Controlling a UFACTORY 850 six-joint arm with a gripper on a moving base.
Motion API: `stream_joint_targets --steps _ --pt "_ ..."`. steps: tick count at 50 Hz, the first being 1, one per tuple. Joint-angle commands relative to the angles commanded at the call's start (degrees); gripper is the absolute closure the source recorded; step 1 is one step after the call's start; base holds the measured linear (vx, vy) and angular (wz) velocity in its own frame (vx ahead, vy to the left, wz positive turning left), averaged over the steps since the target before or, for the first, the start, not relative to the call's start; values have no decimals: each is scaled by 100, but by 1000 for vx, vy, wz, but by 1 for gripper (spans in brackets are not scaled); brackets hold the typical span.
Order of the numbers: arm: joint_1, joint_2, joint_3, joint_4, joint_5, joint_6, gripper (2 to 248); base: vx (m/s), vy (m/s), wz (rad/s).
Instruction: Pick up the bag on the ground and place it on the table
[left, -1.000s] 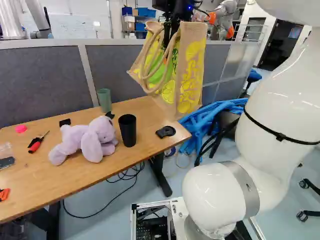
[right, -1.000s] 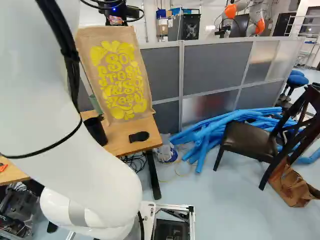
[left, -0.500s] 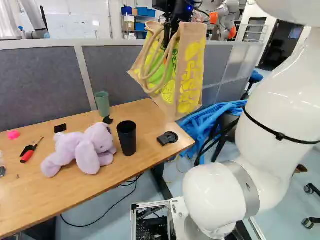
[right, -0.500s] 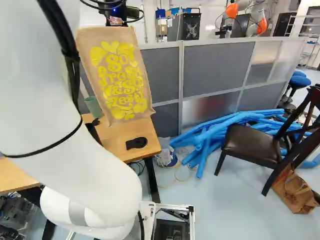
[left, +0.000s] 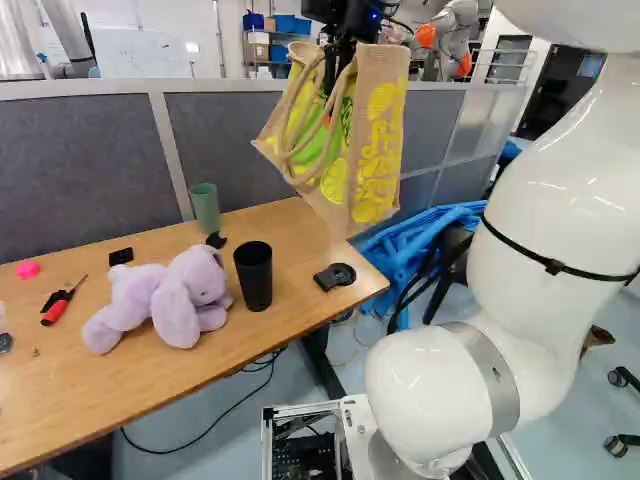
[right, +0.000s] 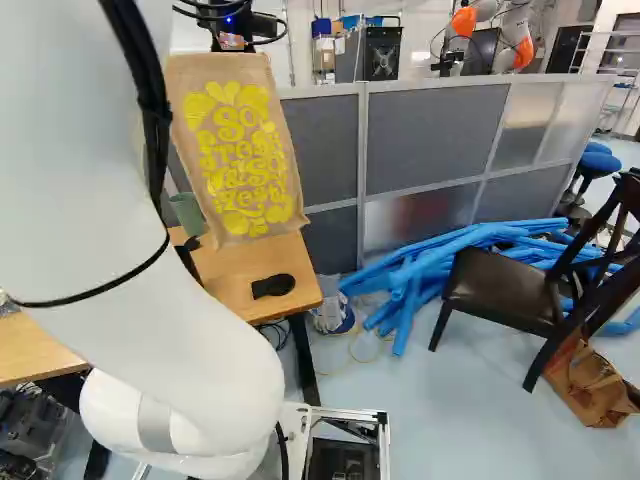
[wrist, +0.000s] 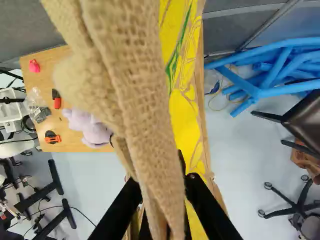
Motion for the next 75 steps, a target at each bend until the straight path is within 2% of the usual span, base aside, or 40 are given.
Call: stream_joint_targets --steps 33,62,75 --pt "320 -1171 -961 0 0 0 228 0 0 0" --pt "333 -1552 -849 0 5 0 228 0 0 0" --pt "333 -1707 -778 0 145 0 228 0 0 0"
